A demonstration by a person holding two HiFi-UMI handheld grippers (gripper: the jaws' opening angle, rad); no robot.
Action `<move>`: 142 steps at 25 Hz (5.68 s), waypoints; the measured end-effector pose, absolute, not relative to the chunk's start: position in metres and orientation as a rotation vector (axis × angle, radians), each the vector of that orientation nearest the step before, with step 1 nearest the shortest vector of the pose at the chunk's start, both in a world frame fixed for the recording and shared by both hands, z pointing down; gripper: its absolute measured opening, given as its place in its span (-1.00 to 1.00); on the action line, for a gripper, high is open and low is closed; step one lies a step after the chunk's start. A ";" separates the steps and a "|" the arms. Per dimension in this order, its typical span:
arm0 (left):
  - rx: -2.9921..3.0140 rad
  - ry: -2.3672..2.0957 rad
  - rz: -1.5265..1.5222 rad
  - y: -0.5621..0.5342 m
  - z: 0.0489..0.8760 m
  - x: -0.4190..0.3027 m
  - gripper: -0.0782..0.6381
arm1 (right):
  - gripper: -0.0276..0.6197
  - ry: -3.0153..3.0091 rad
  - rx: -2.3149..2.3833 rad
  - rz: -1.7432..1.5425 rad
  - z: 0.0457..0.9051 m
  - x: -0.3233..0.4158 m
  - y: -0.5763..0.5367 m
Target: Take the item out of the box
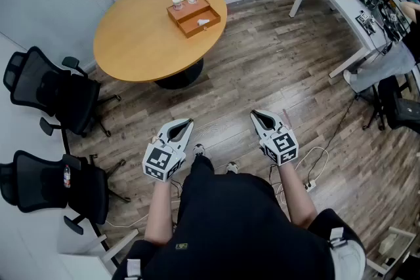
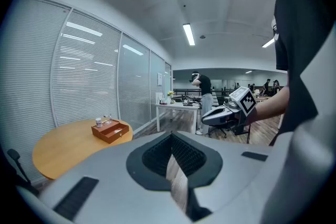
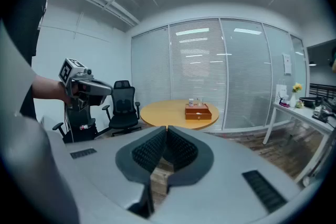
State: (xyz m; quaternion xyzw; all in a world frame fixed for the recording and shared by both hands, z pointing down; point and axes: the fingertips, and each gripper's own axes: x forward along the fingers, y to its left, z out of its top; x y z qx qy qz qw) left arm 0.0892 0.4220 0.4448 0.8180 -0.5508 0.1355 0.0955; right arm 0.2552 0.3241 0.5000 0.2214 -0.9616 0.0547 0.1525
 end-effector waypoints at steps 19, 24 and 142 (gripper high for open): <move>2.495 -1.521 0.408 0.376 0.444 0.019 -0.76 | -0.89 -2.707 0.764 0.194 0.502 0.185 0.284; 2.524 -1.466 0.433 0.364 0.451 -0.005 -0.76 | -0.89 -2.677 0.817 0.184 0.504 0.162 0.272; 2.466 -1.428 0.449 -0.033 0.492 -0.073 -0.76 | -0.89 -2.567 0.831 0.289 0.568 0.134 -0.096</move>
